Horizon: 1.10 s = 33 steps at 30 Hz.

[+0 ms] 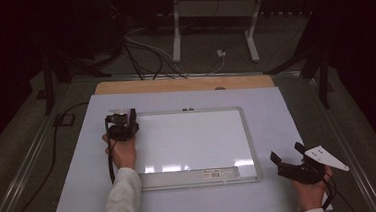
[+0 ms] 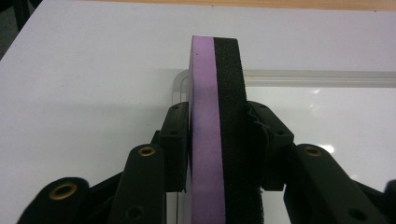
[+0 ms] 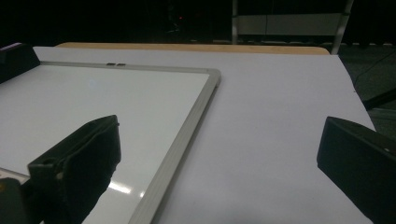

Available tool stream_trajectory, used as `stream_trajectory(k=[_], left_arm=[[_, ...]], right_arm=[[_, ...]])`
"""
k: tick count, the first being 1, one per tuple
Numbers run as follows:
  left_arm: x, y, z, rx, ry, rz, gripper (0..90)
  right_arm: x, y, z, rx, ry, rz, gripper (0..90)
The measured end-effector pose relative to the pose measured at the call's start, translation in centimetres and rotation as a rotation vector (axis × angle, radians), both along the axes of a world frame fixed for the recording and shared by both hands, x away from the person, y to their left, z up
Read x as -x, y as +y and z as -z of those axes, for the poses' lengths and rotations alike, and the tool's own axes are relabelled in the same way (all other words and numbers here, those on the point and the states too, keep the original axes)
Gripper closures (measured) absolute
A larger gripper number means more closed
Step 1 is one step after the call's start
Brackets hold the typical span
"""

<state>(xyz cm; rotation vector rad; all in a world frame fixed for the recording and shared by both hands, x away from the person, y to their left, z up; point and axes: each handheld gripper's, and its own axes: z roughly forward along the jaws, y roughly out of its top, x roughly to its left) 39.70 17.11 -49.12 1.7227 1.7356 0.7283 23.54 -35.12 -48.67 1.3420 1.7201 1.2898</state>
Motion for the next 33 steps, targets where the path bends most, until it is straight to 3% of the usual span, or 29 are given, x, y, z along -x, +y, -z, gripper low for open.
stream_trajectory(k=[4,13,17,22,33], left_arm=[[0.1,0.0,0.1,-0.009,0.013,0.014,61.9],[0.6,-0.1,-0.1,0.020,0.020,0.007,62.2],[0.5,0.0,-0.2,0.041,0.002,0.002,47.9],[0.6,0.3,-0.4,0.038,-0.027,0.033,28.9],[1.8,1.3,-2.1,0.061,-0.128,0.147,4.1]], right_arm=[[0.0,0.1,0.0,0.001,0.000,0.001,0.0],[0.0,0.1,0.0,0.002,0.001,0.001,0.0],[0.0,0.1,0.0,0.004,0.000,0.000,0.0],[0.0,0.1,0.0,0.002,0.000,0.001,0.0],[0.0,0.2,0.0,0.003,0.000,-0.001,0.0]])
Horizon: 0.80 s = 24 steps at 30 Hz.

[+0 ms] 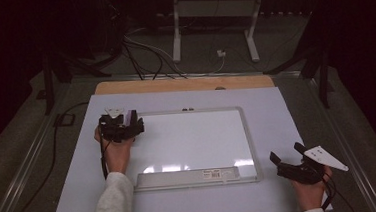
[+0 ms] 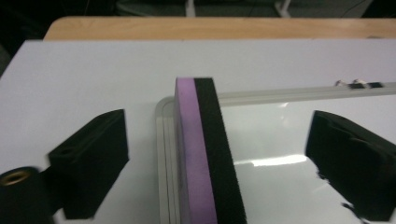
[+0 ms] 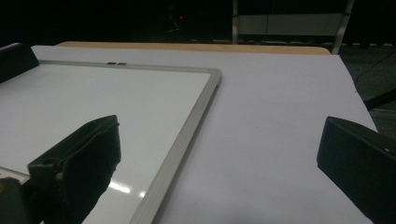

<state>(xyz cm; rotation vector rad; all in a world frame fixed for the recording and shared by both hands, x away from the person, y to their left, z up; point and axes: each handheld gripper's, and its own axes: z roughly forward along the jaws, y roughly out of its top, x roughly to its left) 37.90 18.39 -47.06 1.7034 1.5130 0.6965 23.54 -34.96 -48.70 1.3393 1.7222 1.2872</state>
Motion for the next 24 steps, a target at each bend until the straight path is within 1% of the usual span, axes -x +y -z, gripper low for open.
stream_trajectory(k=[1,5,6,8,10,12,15,18,20,24], left_arm=[[0.1,0.1,-0.2,0.002,-0.004,0.013,2.5],[0.9,0.3,-0.8,-0.011,-0.025,0.042,1.0],[1.1,0.3,-0.9,-0.006,-0.028,0.050,0.9],[1.4,0.5,-1.2,0.005,-0.026,0.063,0.9],[1.7,0.6,-1.2,0.027,-0.012,0.091,0.9],[2.1,0.5,-1.1,0.016,-0.008,0.094,0.9],[2.8,0.3,-0.9,0.016,-0.015,0.114,0.9],[3.8,0.4,-0.8,0.018,-0.040,0.134,0.9],[4.5,0.5,-0.8,0.017,-0.071,0.149,0.9],[5.8,1.2,-1.0,0.029,-0.115,0.187,0.8]], right_arm=[[0.0,0.0,0.0,0.000,0.000,0.000,0.0],[0.0,0.0,0.0,0.000,0.000,-0.001,0.0],[0.0,0.0,0.0,0.000,0.000,-0.001,0.0],[0.0,0.0,0.0,0.000,0.001,-0.001,0.0],[0.0,0.1,0.0,0.000,0.001,-0.003,0.0],[0.0,0.1,0.0,0.000,0.001,-0.003,0.0],[0.0,0.1,0.0,0.001,0.001,-0.003,0.0],[0.0,0.1,0.0,-0.001,0.001,-0.002,0.0],[0.0,0.1,0.0,0.000,0.002,-0.003,0.0],[0.0,0.1,0.0,-0.001,0.001,-0.003,0.0]])
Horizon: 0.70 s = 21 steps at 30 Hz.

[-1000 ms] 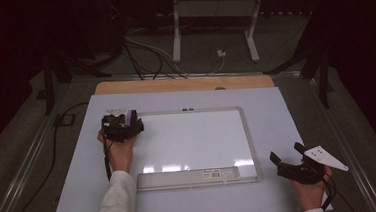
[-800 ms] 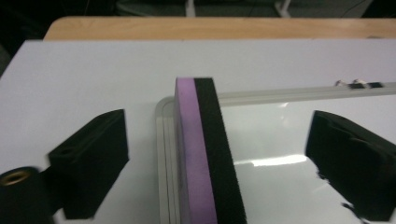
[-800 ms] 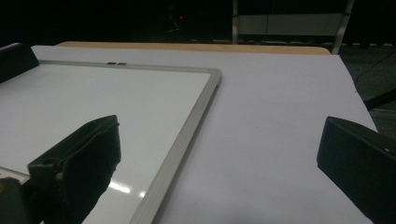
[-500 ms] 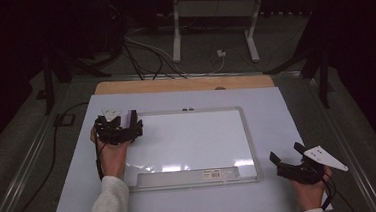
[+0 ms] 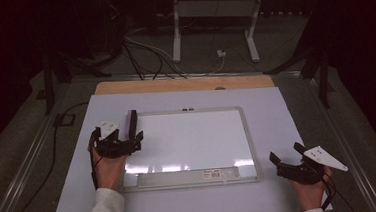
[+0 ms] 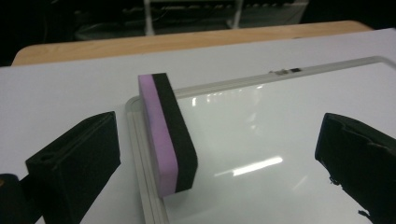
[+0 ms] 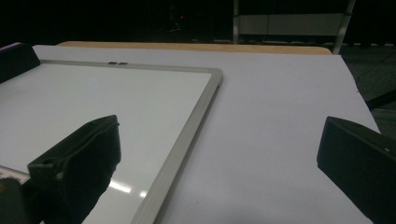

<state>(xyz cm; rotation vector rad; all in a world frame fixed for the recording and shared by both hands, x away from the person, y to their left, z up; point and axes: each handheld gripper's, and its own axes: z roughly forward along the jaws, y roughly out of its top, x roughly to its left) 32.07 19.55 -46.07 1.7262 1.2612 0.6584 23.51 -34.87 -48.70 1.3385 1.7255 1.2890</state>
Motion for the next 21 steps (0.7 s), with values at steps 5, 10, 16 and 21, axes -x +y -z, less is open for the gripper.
stream_trajectory(k=[5,10,16,21], left_arm=[[2.0,1.0,-0.3,0.004,-0.061,0.050,0.9],[3.7,2.2,-0.3,0.000,-0.109,0.076,0.9],[5.8,3.4,-0.3,-0.005,-0.165,0.078,0.9],[7.1,3.9,-0.3,-0.021,-0.194,0.078,0.9]], right_arm=[[0.0,0.0,0.0,0.000,0.000,-0.002,0.0],[0.1,0.1,0.0,0.002,-0.003,-0.009,0.0],[0.3,0.2,-0.2,0.002,-0.012,-0.020,0.0],[0.6,0.2,-0.3,-0.002,-0.020,-0.030,0.0]])
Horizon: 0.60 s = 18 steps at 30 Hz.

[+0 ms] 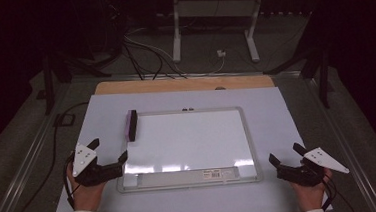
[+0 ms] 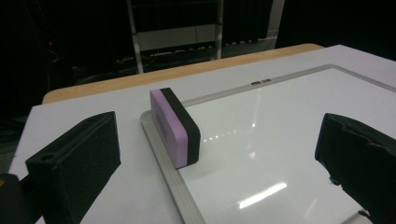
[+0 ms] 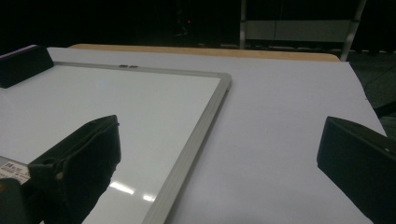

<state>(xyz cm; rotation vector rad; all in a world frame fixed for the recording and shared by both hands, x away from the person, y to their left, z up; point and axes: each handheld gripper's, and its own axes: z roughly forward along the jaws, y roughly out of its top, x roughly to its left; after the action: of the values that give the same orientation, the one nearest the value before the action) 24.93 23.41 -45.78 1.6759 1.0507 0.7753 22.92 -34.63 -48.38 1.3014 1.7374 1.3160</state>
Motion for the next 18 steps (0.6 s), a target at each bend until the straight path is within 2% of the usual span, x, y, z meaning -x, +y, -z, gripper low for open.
stream_trajectory(k=[4,11,18], left_arm=[[0.7,0.3,0.3,-0.001,-0.008,-0.009,0.9],[1.6,0.8,1.2,0.025,-0.027,-0.035,0.9],[2.6,1.1,1.7,0.031,-0.022,-0.035,0.9]], right_arm=[[0.3,0.0,-0.1,-0.002,-0.006,-0.004,0.0],[0.6,0.1,-0.3,0.004,-0.006,-0.022,0.0],[0.5,0.2,-0.2,0.015,0.008,-0.027,0.0]])
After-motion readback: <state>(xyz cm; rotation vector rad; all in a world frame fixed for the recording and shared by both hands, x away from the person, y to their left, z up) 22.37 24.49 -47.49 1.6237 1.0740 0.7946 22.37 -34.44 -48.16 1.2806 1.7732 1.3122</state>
